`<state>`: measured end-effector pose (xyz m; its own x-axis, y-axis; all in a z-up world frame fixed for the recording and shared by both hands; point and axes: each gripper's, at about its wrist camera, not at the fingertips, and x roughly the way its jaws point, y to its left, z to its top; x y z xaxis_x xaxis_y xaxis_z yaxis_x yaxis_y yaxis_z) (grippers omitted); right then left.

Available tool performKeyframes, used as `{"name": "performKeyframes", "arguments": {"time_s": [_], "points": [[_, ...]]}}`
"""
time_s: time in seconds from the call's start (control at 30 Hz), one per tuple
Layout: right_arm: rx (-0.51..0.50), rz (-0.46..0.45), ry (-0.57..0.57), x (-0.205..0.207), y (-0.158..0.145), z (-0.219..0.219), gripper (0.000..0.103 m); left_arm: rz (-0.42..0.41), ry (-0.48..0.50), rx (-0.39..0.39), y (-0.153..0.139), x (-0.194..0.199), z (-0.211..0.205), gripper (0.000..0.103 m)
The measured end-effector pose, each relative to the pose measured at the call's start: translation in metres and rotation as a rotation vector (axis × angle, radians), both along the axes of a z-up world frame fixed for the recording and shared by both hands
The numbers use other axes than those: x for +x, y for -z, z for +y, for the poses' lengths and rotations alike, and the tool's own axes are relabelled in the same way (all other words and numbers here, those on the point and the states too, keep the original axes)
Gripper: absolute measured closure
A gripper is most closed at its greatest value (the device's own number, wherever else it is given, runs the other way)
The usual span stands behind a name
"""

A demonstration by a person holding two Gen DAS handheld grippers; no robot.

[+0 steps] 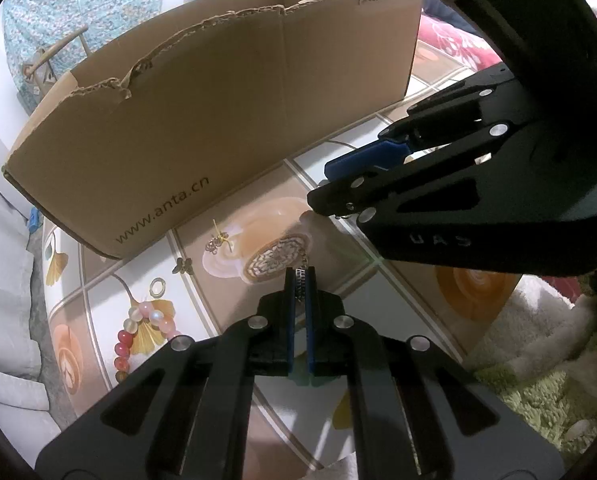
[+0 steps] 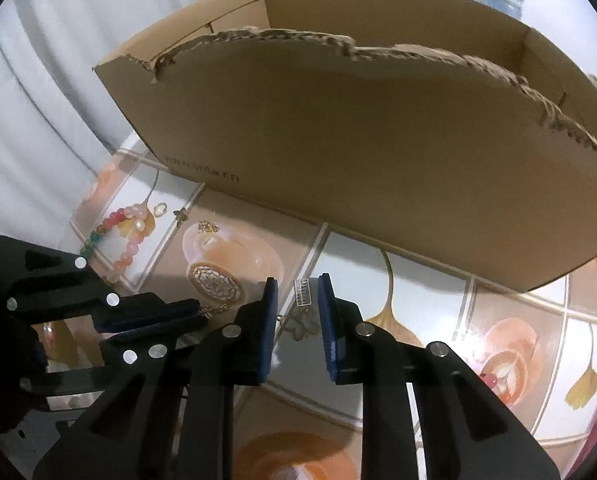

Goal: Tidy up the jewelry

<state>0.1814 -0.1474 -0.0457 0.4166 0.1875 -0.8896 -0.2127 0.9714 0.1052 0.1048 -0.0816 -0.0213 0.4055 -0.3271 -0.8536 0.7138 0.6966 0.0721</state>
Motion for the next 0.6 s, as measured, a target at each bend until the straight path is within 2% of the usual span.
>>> {"name": "performKeyframes", "arguments": {"time_s": [0.1, 0.23, 0.6], "points": [[-0.023, 0.006, -0.011, 0.002, 0.001, 0.006, 0.089, -0.002, 0.000, -0.001, 0.000, 0.000, 0.002, 0.099], [-0.020, 0.017, -0.014, 0.006, 0.001, 0.009, 0.098, -0.004, -0.001, -0.003, 0.000, 0.000, 0.003, 0.099], [0.064, -0.004, 0.029, 0.002, -0.004, -0.011, 0.098, -0.017, -0.010, -0.010, 0.000, -0.006, 0.002, 0.099]]}}
